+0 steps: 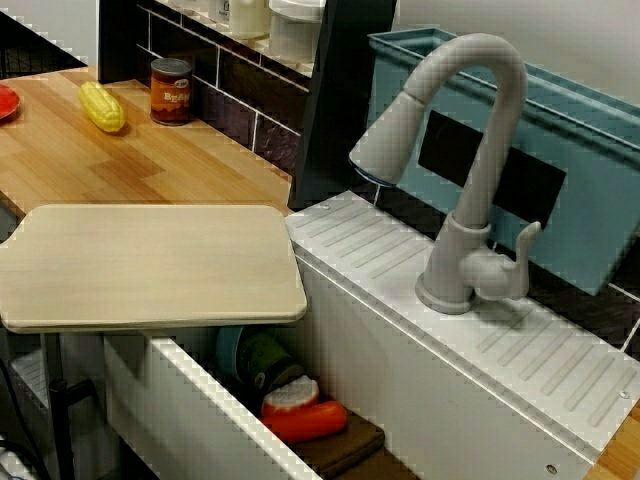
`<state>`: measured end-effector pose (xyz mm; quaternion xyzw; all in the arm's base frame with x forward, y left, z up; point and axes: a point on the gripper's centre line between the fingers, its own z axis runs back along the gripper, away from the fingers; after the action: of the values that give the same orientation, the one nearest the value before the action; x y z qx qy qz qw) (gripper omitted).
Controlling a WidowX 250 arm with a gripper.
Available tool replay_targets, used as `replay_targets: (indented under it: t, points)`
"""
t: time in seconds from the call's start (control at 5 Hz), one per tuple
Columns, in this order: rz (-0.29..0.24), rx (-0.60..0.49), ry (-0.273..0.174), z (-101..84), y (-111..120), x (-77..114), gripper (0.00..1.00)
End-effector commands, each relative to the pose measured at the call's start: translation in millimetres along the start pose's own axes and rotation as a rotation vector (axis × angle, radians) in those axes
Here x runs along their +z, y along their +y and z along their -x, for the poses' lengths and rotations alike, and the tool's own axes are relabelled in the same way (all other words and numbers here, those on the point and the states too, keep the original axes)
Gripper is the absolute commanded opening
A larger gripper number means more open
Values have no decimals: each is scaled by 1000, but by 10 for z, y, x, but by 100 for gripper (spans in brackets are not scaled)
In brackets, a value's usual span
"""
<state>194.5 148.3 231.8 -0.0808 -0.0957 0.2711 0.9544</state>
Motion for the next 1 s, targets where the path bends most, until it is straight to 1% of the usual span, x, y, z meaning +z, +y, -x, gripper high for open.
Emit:
replay_targets:
  t: [0.0,0.2,0.4,0.6,0.8]
  points:
    - [-8,145,-136,-198,404,-28,100]
    - [-44,222,-173,-253,430,-239,100]
    - [-61,323,-194,-378,447,-476,100]
    - [-88,385,-207,-556,431,-713,100]
    - [-108,426,-255,-703,400,-865,100]
